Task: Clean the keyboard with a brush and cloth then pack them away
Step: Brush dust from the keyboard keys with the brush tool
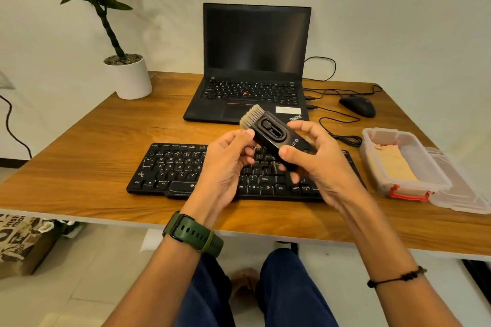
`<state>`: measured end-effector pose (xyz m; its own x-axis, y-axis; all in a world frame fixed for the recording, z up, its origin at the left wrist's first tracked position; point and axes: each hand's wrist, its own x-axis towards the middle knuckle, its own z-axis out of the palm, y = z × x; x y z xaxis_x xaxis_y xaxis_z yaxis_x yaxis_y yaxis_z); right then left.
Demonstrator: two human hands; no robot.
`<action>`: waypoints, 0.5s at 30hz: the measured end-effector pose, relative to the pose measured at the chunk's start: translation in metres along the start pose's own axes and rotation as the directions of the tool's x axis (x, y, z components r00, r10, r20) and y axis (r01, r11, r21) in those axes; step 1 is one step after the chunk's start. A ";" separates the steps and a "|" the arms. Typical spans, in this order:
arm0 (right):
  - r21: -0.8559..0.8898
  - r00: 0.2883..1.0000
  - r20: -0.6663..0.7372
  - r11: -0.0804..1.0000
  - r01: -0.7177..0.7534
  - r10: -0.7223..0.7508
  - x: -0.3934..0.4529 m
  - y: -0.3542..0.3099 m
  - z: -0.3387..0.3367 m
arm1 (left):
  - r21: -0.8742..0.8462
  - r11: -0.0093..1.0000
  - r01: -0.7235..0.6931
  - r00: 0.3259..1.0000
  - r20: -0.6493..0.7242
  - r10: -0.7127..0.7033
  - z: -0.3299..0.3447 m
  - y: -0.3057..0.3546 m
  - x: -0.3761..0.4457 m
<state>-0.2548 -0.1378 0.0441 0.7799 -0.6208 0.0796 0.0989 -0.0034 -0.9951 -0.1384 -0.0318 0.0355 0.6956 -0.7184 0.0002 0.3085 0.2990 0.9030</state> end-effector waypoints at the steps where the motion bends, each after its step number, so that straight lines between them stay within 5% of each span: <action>1: -0.024 1.000 -0.015 0.999 0.023 -0.023 0.001 0.000 -0.001 | -0.014 1.000 0.017 1.000 0.006 -0.017 -0.001 -0.001 0.000; 4: 0.002 0.994 -0.076 0.997 0.074 -0.074 0.005 0.001 0.001 | -0.037 0.997 0.068 0.998 0.015 -0.067 -0.001 -0.002 -0.001; 8: 0.333 0.992 -0.110 0.938 0.094 -0.060 0.011 0.006 0.020 | -0.204 0.973 0.108 0.993 -0.024 -0.115 0.000 -0.002 -0.001; 11: 0.385 0.991 -0.127 0.919 0.088 -0.042 0.022 0.012 0.041 | -0.235 0.966 0.111 0.991 -0.053 -0.127 -0.008 0.001 0.000; 13: 0.361 0.993 -0.121 0.931 0.060 -0.017 0.033 0.013 0.051 | -0.148 0.985 0.083 0.989 -0.105 -0.100 -0.021 0.007 0.002; 15: 0.347 0.997 -0.079 0.938 0.019 0.009 0.049 0.011 0.063 | 0.165 0.986 -0.017 0.973 -0.224 0.054 -0.048 0.011 0.005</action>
<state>-0.1764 -0.1190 0.0409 0.7297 -0.6806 0.0654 0.3218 0.2575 -0.9111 -0.0998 -0.0021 0.0250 0.8389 -0.5423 -0.0468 0.1854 0.2039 0.9613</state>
